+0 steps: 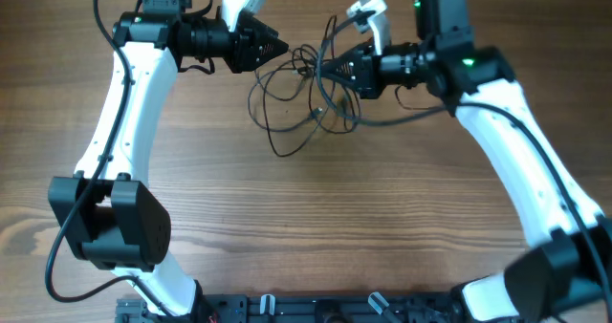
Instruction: Untangle cables
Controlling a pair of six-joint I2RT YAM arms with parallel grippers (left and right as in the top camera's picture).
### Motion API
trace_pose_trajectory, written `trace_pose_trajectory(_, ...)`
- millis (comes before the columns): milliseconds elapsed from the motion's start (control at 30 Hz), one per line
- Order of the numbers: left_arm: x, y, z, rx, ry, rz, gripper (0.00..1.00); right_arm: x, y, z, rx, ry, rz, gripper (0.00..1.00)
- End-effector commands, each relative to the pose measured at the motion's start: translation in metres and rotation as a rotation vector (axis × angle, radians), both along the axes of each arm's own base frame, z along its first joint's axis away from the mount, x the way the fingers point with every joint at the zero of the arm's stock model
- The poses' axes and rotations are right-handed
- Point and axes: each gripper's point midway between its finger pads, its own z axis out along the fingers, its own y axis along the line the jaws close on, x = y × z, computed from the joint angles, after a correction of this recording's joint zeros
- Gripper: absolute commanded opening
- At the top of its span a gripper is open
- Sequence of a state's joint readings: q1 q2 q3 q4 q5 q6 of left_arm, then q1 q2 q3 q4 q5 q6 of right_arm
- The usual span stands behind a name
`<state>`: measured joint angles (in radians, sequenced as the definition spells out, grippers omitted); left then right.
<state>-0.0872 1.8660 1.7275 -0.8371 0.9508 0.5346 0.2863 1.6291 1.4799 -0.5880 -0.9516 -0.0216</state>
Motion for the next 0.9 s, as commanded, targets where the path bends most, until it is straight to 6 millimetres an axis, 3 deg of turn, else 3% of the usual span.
trace_pose_trajectory(0,0.001,-0.002,0.003,0.006,-0.023,-0.009,0.45,-0.025,-0.001,0.040,0.060,-0.101,0.059,0.05)
trace_pose_trajectory(367,-0.013,-0.039,0.002,0.010,-0.056,-0.106,0.43,-0.036,0.002,0.050,0.099,-0.098,0.101,0.04)
trace_pose_trajectory(533,-0.017,-0.047,0.002,0.009,-0.058,-0.127,0.29,-0.035,0.002,0.051,0.100,-0.102,0.101,0.05)
trace_pose_trajectory(667,-0.017,-0.048,0.002,0.009,-0.060,-0.127,0.04,-0.035,0.002,0.051,0.100,-0.103,0.101,0.05)
trace_pose_trajectory(867,-0.007,-0.042,-0.003,0.060,-0.083,-0.084,0.04,-0.028,-0.001,0.046,0.072,-0.090,0.052,0.04)
